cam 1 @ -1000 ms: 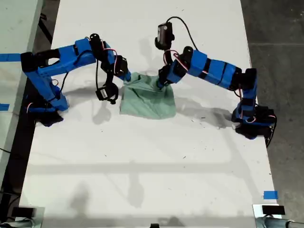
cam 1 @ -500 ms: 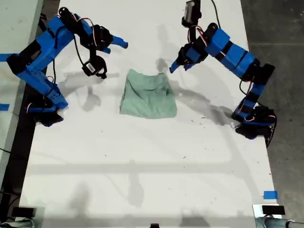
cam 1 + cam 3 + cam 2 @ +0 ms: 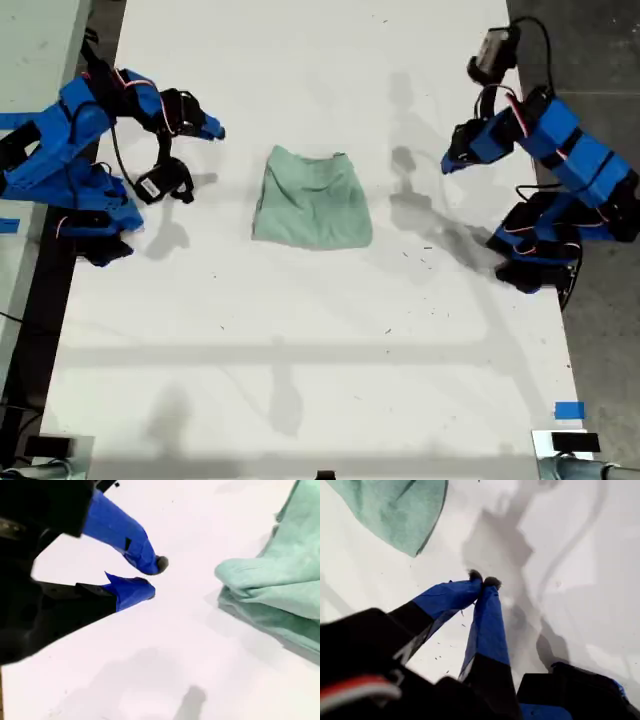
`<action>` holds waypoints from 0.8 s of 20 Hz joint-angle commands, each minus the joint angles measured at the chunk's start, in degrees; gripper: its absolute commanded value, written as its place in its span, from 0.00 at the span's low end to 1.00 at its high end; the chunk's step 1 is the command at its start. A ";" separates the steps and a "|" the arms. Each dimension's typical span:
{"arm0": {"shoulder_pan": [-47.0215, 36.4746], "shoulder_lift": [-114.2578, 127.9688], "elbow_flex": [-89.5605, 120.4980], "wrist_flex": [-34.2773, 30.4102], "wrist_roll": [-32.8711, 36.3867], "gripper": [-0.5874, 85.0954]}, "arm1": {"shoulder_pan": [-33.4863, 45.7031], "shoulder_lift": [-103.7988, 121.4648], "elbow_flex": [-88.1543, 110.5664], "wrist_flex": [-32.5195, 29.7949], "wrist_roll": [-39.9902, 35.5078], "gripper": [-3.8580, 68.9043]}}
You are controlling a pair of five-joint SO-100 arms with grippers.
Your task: Fold tshirt
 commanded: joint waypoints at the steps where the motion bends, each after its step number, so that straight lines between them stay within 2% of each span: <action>1: 7.56 10.02 14.94 -10.11 -6.50 0.01 | -6.33 19.25 16.61 -4.39 7.73 0.04; 4: 14.50 17.93 30.06 -20.39 -15.56 0.01 | -13.71 38.85 35.51 -7.29 17.05 0.04; 8: 19.16 27.60 43.51 -27.51 -22.24 0.01 | -27.42 60.21 53.53 -7.47 33.57 0.04; 12: 20.57 30.85 53.44 -35.86 -28.48 0.01 | -27.16 58.89 53.61 -7.65 40.34 0.04; 13: 21.88 38.85 56.16 -35.60 -28.48 0.05 | -27.60 59.41 53.61 -7.73 41.75 0.07; 14: 22.68 48.52 58.36 -31.55 -28.56 0.08 | -27.86 60.73 53.70 -8.00 40.34 0.11; 15: 22.59 57.48 58.18 -24.26 -28.56 0.09 | -27.77 61.08 53.79 -8.17 36.83 0.11; 16: 21.97 67.68 58.18 -14.59 -28.39 0.10 | -27.86 61.08 53.79 -8.17 36.39 0.11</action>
